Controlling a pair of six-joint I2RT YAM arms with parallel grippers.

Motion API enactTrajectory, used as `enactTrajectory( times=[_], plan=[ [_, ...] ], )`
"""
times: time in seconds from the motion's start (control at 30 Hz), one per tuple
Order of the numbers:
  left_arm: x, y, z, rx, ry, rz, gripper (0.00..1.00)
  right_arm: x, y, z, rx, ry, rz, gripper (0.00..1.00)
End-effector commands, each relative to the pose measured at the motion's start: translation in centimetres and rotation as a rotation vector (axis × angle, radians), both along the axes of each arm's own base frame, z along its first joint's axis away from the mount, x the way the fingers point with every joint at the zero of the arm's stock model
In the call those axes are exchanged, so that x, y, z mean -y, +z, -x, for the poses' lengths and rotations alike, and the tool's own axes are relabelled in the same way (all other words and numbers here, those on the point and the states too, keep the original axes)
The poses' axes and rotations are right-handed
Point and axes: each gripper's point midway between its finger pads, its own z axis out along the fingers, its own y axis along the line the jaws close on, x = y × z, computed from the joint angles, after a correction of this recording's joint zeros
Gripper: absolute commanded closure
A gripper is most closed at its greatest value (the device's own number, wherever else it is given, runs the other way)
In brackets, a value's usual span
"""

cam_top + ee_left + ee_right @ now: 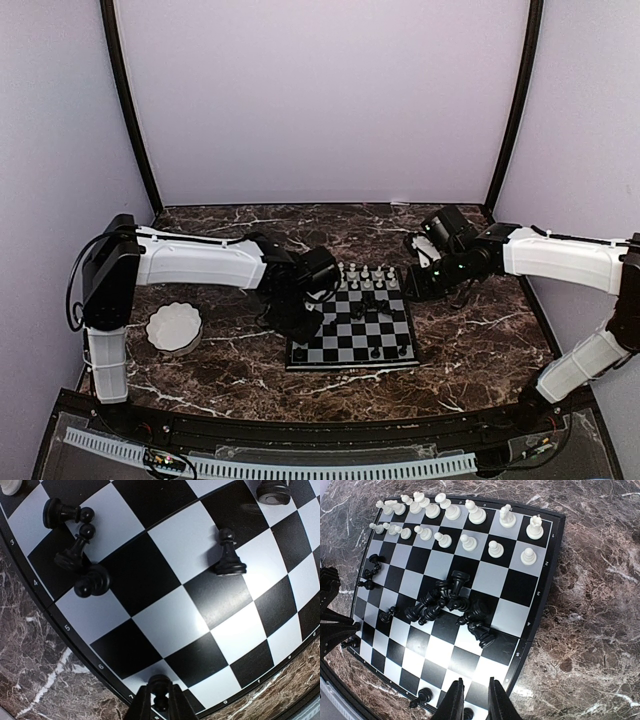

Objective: Set up the chess pieces on the board
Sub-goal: Place the pawn at h7, then pick up the pawn from the chessboard.

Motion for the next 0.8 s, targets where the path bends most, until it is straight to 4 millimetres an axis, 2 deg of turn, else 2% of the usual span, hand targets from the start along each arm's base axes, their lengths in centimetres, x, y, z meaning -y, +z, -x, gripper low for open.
enactTrajectory(
  times=[0.0, 0.3, 0.43, 0.6, 0.7, 0.77],
  plan=[
    [0.2, 0.9, -0.3, 0.021, -0.005, -0.007, 0.85, -0.4, 1.1, -0.4, 0.040, 0.011, -0.006, 0.81],
    [0.0, 1.0, -0.3, 0.018, -0.002, -0.017, 0.85, -0.5, 1.1, -0.4, 0.038, 0.015, -0.005, 0.81],
    [0.6, 1.7, -0.4, 0.022, -0.018, 0.009, 0.77, -0.4, 1.1, -0.4, 0.038, 0.015, -0.004, 0.81],
    [1.6, 4.5, -1.8, 0.086, -0.027, 0.033, 0.68, -0.4, 1.2, -0.5, 0.041, 0.014, -0.002, 0.81],
    [2.0, 6.7, -3.4, 0.152, -0.006, 0.056, 0.63, -0.4, 1.2, -0.5, 0.042, 0.014, -0.001, 0.81],
    [1.7, 7.4, -4.5, 0.164, 0.037, 0.074, 0.62, -0.4, 1.2, -0.6, 0.043, 0.013, -0.001, 0.81]
  ],
)
